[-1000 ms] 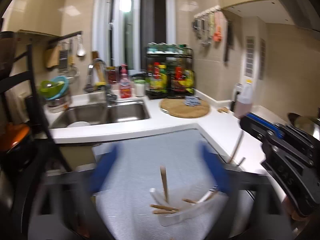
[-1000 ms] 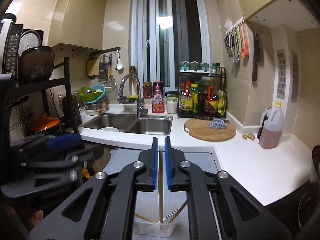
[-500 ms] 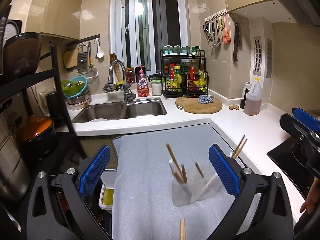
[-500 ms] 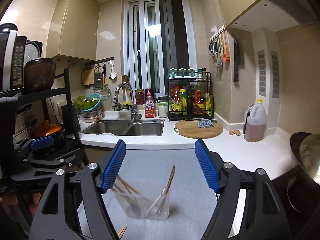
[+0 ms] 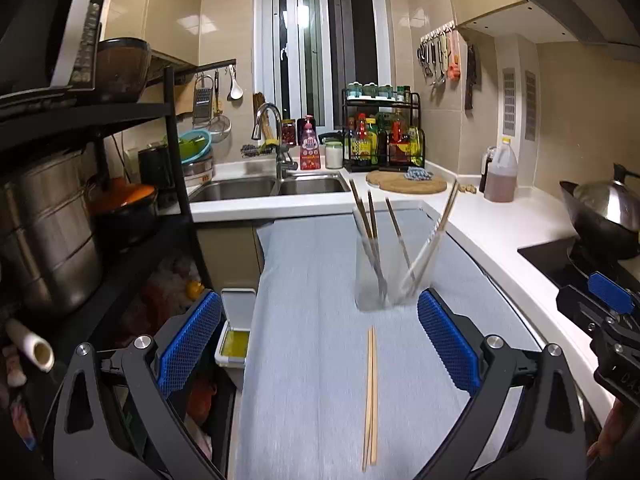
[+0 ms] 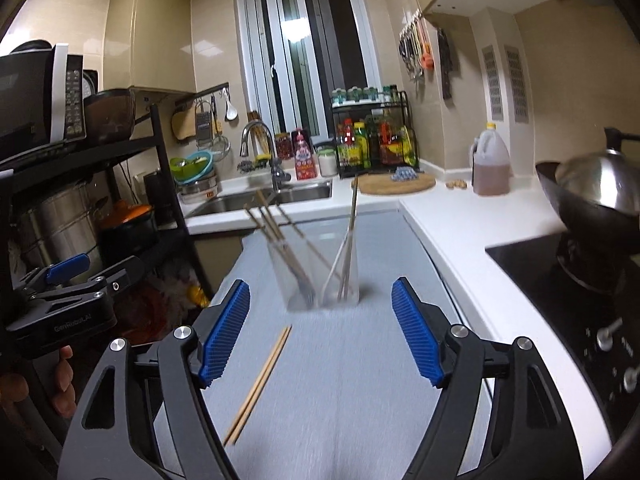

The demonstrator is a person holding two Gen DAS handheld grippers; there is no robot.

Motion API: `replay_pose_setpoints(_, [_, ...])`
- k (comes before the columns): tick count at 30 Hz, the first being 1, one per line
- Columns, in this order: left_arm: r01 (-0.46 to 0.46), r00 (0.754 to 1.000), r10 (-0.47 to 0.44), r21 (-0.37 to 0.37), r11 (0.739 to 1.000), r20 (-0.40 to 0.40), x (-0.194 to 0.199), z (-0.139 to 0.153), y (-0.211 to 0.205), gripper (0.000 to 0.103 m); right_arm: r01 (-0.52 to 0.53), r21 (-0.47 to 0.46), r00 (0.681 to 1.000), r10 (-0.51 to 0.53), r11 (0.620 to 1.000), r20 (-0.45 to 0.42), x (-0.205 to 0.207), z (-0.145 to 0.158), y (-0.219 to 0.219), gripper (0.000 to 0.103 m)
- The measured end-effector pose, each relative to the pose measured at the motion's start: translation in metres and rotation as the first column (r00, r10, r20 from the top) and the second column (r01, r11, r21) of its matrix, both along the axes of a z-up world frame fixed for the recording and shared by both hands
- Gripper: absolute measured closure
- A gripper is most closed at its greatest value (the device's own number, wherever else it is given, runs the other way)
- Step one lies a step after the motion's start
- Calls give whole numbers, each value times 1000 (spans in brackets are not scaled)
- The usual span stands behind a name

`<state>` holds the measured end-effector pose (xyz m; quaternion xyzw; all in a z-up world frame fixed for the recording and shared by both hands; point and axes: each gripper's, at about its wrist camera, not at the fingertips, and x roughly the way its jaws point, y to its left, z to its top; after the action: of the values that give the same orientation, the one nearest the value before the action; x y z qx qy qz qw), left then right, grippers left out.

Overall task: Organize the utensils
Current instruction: 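Withdraw both open tools back over the last two chopsticks on the cloth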

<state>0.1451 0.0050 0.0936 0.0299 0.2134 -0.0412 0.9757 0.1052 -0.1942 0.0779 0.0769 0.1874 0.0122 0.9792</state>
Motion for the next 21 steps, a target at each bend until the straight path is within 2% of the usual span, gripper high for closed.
replay_pose_setpoints(4, [2,999,-2,1,1000,-50,-27,-26,3,8,-2,-17,1000,2,1000,-28,-33,-22,10,30])
replay_pose_setpoints(11, [-22,996,23,4,1000,-92,-64,-64,11,8,9,-54,998,-12,998,-55,-78,-57,19,30])
replay_pose_setpoints(16, [-33,994,32,-7,999,-102,-84,-77,14,8,-18,-88,994,9,996,-105,-89,-78,23,30])
replay_pose_setpoints(21, [-43,994,41,-17,999,-100,-92,-83,15,8,-34,-100,993,22,994,-118,-91,-82,27,30])
